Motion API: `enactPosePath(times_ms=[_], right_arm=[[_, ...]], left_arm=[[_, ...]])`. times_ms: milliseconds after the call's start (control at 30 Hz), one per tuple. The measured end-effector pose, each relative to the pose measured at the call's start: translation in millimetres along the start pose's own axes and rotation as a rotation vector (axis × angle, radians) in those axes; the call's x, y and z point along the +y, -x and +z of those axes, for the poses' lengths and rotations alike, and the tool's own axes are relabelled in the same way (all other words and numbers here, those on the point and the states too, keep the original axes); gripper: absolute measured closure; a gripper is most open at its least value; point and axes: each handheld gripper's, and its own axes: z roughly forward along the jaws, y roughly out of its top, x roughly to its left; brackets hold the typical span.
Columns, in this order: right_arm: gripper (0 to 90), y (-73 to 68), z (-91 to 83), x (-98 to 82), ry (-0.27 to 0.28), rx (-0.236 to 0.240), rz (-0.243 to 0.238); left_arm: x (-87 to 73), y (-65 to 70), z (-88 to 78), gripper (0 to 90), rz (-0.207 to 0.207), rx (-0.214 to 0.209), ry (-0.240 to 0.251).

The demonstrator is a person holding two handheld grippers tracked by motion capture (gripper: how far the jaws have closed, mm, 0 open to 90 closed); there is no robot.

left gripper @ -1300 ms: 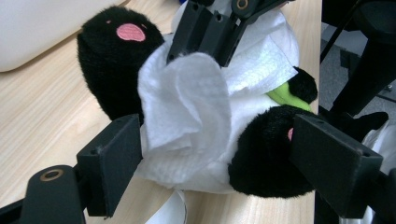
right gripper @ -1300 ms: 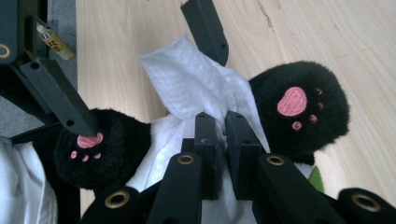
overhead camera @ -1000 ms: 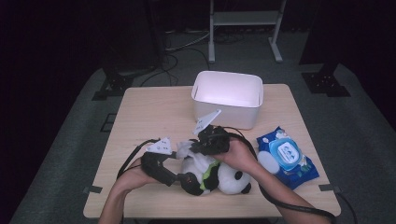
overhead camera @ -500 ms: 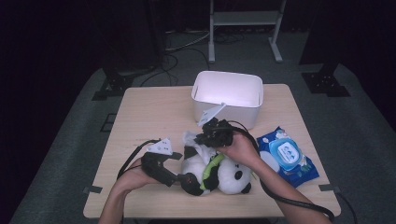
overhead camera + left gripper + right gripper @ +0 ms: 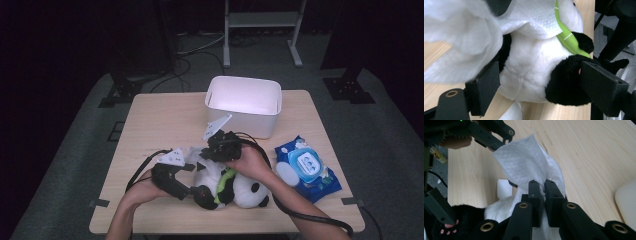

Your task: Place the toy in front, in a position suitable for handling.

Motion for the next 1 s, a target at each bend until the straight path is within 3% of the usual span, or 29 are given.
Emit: enactPosePath(times_ms=[333, 433, 567, 800, 1000], right_arm=[[83.2, 23.4, -12.6, -23.3, -0.043, -0.058, 0.057], [83.2, 25.4, -15.7, -24.7, -0.028, -0.054, 0.068], [83.2, 16.0, -21.9, -21.8, -0.002, -0.027, 0.060], [82.8, -14.6, -21.1, -17.8, -0.003, 0.057, 0.010], [82.8, -39.0, -15.8, -17.9, -0.010, 0.140, -0.014]], left_arm=[[-0.6, -0.6, -10.5, 16.0, 0.015, 0.032, -0.007], [-3.3, -1.8, -12.7, 16.0, 0.011, 0.040, -0.012], [-7.5, -5.7, -17.0, 16.0, 0.004, 0.059, -0.021], [-16.4, -13.6, -26.1, 16.0, -0.026, 0.097, -0.027], [-30.0, -26.1, -33.2, 16.0, -0.077, 0.130, -0.031]])
